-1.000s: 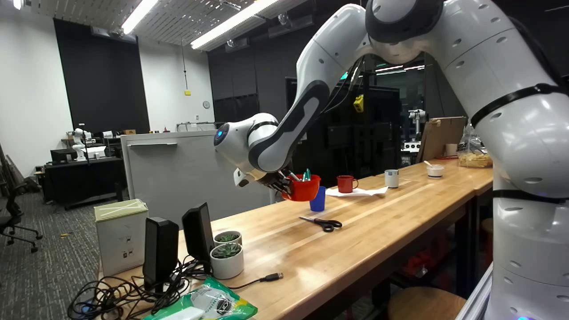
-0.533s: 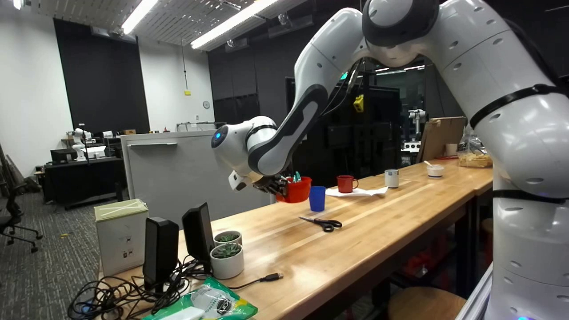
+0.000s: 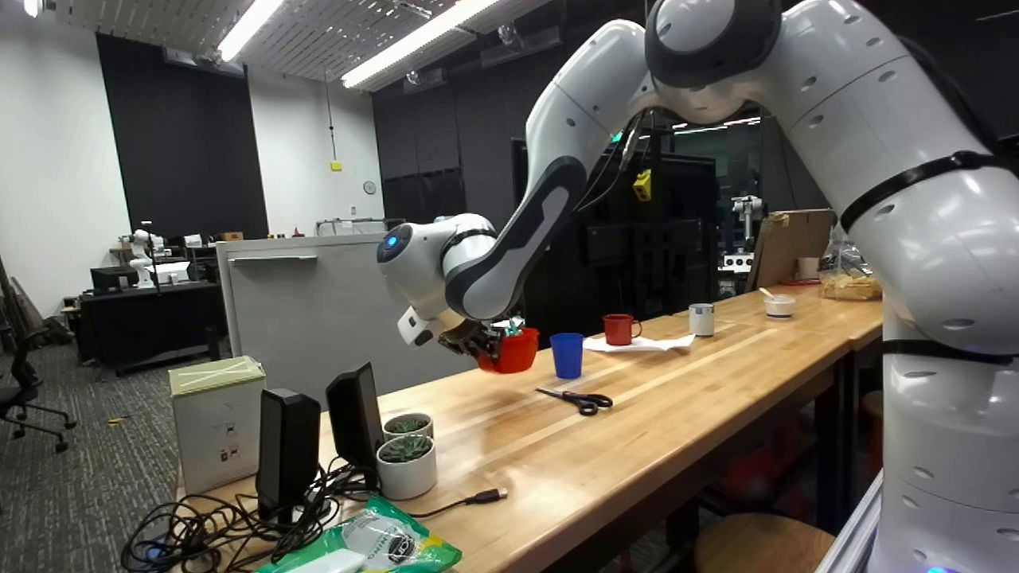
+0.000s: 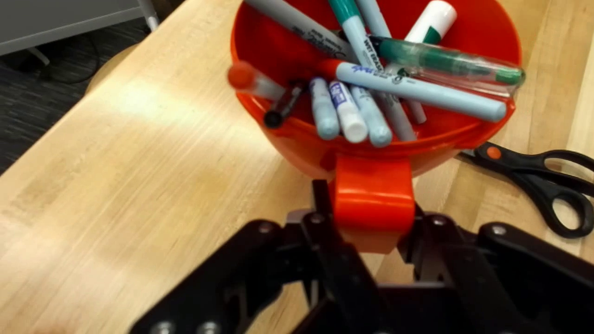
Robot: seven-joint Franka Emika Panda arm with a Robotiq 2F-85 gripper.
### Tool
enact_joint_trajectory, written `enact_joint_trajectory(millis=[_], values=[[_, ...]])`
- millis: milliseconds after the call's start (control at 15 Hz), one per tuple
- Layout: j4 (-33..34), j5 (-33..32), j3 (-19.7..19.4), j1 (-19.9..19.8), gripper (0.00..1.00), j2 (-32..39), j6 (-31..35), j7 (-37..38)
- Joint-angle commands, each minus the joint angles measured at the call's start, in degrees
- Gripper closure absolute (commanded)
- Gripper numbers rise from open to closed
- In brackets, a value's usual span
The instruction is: Move the orange cup forward
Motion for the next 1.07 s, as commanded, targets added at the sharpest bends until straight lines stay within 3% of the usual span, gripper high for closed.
enact_joint_trajectory(millis=[0,1000], values=[[0.56,-3.14,-0.67,0.37,0.91,0.69,2.02,-1.12],[3.25,-3.62,-2.05,-1.18,0.91,6.02,6.17,-3.57]])
